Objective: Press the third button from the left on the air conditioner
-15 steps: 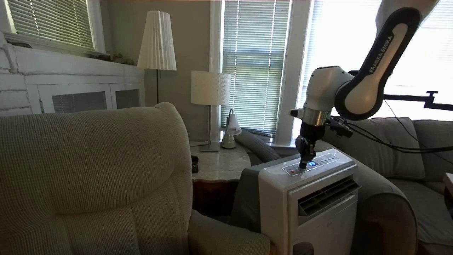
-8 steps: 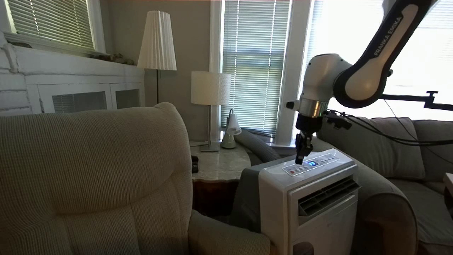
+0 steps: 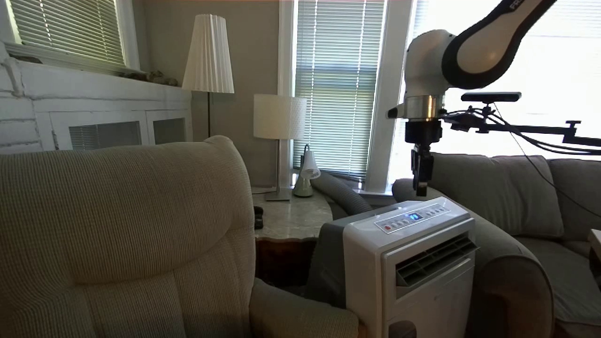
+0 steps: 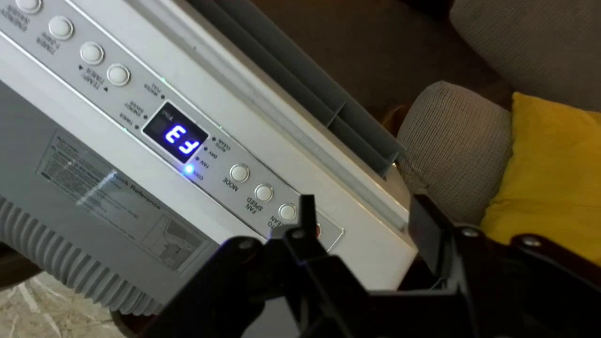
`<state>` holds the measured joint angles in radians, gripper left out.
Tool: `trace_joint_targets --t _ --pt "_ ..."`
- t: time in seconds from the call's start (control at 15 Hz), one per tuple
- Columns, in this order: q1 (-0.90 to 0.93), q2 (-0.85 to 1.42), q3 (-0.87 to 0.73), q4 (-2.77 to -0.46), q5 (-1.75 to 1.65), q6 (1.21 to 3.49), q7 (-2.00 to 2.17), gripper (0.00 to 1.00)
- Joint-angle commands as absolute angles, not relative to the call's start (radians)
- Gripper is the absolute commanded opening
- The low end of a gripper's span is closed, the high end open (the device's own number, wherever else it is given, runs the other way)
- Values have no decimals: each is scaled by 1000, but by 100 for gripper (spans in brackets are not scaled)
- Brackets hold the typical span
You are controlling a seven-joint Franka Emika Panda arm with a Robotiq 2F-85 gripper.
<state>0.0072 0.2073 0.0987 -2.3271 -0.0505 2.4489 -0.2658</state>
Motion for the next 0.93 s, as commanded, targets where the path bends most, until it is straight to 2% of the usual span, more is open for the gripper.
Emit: trace_joint_targets --t 0.0,0.07,0.2,0.33,0.4,0.87 --pt "11 89 90 -2360 18 2309 -213 87" --pt "14 69 84 -2359 21 2278 -187 95" --pt "20 34 60 -2371 -44 2302 -70 100" --pt "19 3 39 -2390 -137 2355 40 100" --pt "19 64 53 -2334 -66 2315 -59 100" --pt "19 32 40 -2355 -109 2329 8 100"
